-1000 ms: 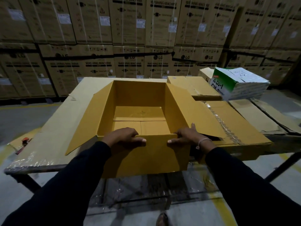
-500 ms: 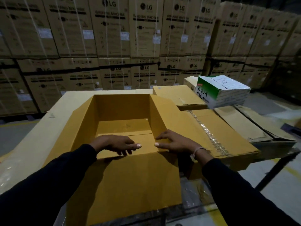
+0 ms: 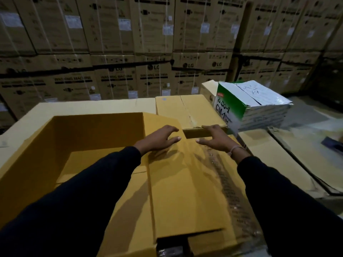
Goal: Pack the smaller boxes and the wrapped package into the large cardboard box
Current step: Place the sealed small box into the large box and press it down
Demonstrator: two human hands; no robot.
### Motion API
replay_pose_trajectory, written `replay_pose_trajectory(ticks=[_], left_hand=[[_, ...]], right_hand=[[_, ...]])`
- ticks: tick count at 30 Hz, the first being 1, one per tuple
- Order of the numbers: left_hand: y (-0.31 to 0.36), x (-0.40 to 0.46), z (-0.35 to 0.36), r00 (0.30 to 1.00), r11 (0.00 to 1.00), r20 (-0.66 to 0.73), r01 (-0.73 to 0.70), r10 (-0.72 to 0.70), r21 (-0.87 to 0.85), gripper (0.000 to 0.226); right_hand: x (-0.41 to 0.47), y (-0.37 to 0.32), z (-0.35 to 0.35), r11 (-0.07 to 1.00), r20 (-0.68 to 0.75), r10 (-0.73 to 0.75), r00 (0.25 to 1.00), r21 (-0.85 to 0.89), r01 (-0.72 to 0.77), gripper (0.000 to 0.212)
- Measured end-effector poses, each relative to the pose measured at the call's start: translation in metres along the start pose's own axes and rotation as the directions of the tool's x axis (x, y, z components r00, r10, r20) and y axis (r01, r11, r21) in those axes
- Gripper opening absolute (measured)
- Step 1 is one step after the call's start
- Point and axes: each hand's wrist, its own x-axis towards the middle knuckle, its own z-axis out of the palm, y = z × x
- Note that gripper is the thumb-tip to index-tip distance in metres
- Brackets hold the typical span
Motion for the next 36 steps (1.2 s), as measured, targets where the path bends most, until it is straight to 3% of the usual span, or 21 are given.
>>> replay_pose_trajectory(ticks=[9, 16, 22, 28, 30, 32, 34, 36], left_hand=[[-0.052, 0.166, 0.036, 0.965, 0.966, -0.068, 0.255, -0.252, 0.05, 0.069], [-0.094, 0.228, 0.034, 0.89, 0.882, -0.15, 0.45, -0.431, 0.137, 0.075], [-0.136, 0.276, 0.03, 0.76, 0.768, -0.134, 0.641, -0.637, -0.014, 0.082], [-0.174, 0.32, 0.039, 0.668, 0.664, -0.08, 0.706, -0.74, -0.246, 0.084], [-0.185, 0.329, 0.042, 0.65, 0.647, -0.1, 0.705, -0.753, -0.291, 0.091], [-0.195, 0.334, 0.043, 0.623, 0.61, -0.093, 0.707, -0.777, -0.358, 0.094], [-0.203, 0.336, 0.045, 0.577, 0.553, -0.087, 0.713, -0.812, -0.431, 0.088], [-0.206, 0.338, 0.047, 0.556, 0.525, -0.093, 0.7, -0.826, -0.485, 0.077]], right_hand=[[0.152, 0.096, -0.011, 0.988, 0.046, 0.063, 0.997, -0.141, -0.056, 0.11], [0.22, 0.135, 0.011, 0.978, 0.127, 0.106, 0.986, -0.19, -0.081, 0.107], [0.292, 0.132, 0.017, 0.967, 0.073, 0.1, 0.992, -0.243, -0.079, 0.104], [0.364, 0.119, 0.017, 0.958, 0.086, 0.104, 0.991, -0.277, -0.077, 0.112], [0.378, 0.124, 0.014, 0.975, 0.087, 0.098, 0.991, -0.206, -0.079, 0.123], [0.39, 0.135, 0.01, 0.992, 0.049, 0.114, 0.992, 0.041, -0.116, 0.137], [0.396, 0.15, 0.009, 0.922, -0.008, 0.16, 0.987, 0.359, -0.147, 0.146], [0.396, 0.164, 0.015, 0.835, 0.008, 0.211, 0.978, 0.518, -0.184, 0.137]])
